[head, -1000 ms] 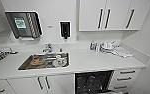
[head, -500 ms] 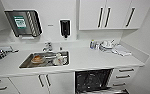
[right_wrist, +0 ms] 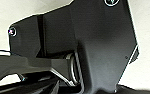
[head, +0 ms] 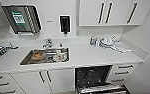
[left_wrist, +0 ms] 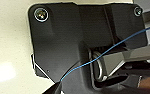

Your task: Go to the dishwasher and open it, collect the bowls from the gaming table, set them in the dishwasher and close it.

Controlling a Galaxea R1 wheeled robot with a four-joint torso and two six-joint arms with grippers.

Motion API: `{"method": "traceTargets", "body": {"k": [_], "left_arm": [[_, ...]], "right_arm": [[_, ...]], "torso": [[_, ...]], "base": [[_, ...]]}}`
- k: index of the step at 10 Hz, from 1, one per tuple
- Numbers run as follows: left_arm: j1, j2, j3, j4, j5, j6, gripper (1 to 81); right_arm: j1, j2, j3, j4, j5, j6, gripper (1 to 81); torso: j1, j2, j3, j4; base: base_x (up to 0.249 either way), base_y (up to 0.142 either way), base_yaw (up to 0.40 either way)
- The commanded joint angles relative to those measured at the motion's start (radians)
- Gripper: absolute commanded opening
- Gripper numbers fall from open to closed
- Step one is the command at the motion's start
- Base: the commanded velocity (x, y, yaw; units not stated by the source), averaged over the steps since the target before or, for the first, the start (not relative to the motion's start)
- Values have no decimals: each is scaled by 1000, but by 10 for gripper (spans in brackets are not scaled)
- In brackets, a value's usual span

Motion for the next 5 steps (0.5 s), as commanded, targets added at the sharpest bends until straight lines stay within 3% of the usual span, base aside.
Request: {"method": "traceTargets", "body": {"k": [1,3,4,5], "left_arm": [[-31,-10,0,-3,66,-1,811],[-31,-10,0,-3,66,-1,811],[-29,-10,0,-2,66,-1,811],[-31,-10,0,-2,66,-1,811]], "right_arm": [[16,45,-95,312,0,-310,811],[27,-7,-19,336,-4,-318,811],[26,-17,3,335,-4,-318,811],[24,-17,3,336,-6,-318,811]], "torso": [[-63,98,0,0],[-109,168,0,0],[-135,207,21,0],[-159,244,99,0]], "base": [[0,0,0],[0,0,0],[0,0,0],[0,0,0]]}}
